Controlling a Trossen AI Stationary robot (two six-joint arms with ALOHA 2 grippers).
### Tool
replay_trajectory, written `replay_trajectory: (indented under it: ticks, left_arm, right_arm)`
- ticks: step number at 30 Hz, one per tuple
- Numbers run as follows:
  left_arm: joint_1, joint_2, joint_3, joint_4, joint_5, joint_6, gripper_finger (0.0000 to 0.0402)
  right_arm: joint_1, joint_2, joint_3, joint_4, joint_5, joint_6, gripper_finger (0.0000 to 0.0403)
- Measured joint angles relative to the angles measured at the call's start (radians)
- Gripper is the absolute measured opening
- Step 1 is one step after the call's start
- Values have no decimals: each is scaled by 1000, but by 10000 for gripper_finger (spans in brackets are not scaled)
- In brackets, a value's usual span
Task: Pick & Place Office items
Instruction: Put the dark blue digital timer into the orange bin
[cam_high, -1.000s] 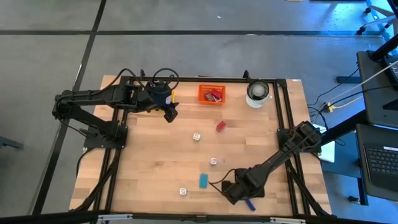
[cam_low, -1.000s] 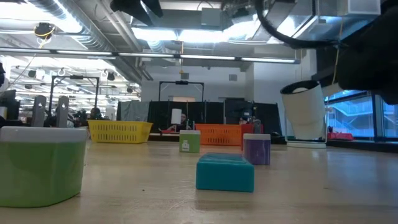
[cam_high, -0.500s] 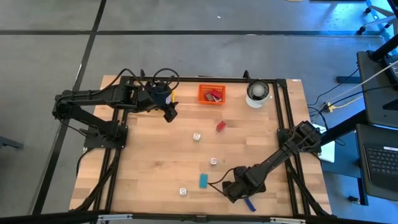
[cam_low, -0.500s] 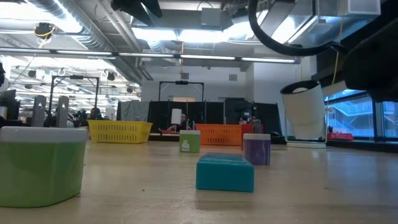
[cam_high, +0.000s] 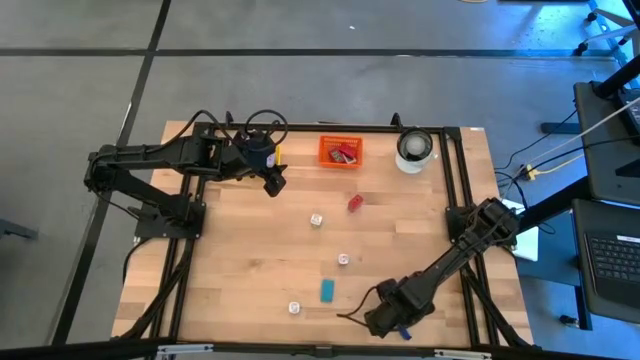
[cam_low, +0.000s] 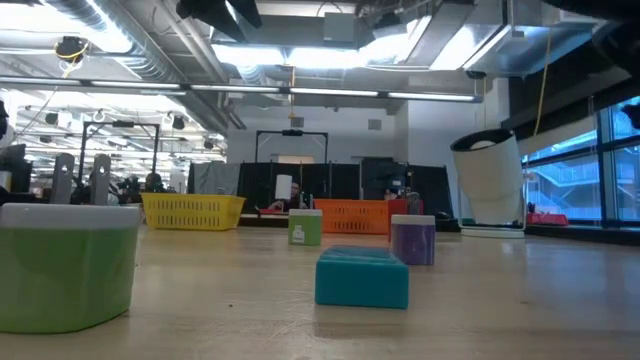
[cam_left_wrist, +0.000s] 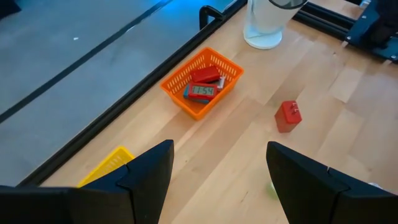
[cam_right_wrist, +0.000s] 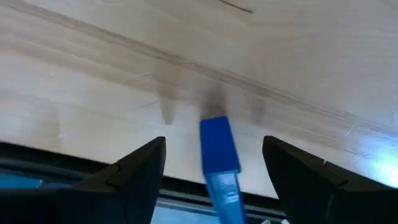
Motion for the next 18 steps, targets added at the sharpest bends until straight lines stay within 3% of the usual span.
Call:
replay_trajectory:
  ticks: [10,18]
  left_arm:
    - [-4,0,0,0,0,-36,253]
    - [-6,0,0,0,-18,-47,253]
  right_arm:
    - [72,-1,7,25,-28,32,261]
    - [103,-1,8,23,0,64,180]
